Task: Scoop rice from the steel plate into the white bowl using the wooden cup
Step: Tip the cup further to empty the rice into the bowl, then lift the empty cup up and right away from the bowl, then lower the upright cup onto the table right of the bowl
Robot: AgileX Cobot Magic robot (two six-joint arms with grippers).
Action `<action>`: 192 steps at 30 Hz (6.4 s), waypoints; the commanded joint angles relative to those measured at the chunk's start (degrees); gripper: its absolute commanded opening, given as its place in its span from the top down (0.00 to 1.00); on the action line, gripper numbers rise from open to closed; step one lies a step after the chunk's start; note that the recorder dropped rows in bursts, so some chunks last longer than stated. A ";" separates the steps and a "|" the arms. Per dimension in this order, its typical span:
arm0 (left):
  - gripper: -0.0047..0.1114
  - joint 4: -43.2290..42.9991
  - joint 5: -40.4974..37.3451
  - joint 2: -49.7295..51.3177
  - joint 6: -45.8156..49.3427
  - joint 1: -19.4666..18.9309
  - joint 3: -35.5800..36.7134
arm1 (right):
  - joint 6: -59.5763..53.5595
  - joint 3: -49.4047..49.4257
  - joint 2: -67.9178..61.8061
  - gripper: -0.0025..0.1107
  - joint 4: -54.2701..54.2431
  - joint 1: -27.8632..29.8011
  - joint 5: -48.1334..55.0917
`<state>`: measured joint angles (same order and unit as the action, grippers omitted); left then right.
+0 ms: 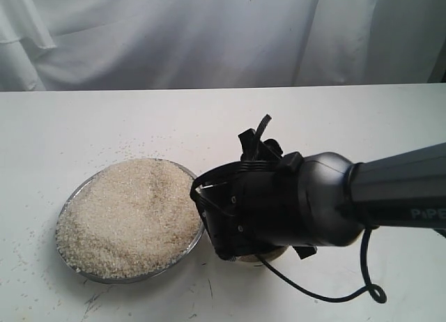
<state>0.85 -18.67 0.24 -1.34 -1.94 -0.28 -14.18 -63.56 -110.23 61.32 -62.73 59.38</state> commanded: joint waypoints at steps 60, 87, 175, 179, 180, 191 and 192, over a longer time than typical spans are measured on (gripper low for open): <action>0.96 0.09 0.40 -0.24 0.00 -0.11 0.28 | -8.23 -0.28 0.10 0.98 10.05 -4.65 6.85; 0.96 0.09 0.40 -0.24 0.00 -0.11 0.28 | -10.34 -0.28 0.10 0.98 10.99 -5.83 8.17; 0.96 0.09 0.40 -0.24 0.00 -0.11 0.28 | 32.12 3.84 -18.76 0.98 -9.33 46.07 -111.69; 0.96 0.09 0.40 -0.24 0.00 -0.11 0.28 | 29.30 3.67 -20.05 0.98 -8.45 46.07 -111.42; 0.96 0.09 0.40 -0.24 0.00 -0.11 0.28 | 29.30 3.67 -20.05 0.98 -8.45 46.07 -111.42; 0.96 0.09 0.40 -0.24 0.00 -0.11 0.28 | 29.04 3.67 -19.41 0.98 -8.87 46.18 -114.30; 0.96 0.09 0.40 -0.24 0.00 -0.11 0.28 | 29.04 3.67 -19.11 0.98 -8.87 46.16 -115.14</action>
<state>0.85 -18.67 0.24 -1.34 -1.94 -0.28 15.79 -59.74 -130.19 52.24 -17.08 -53.30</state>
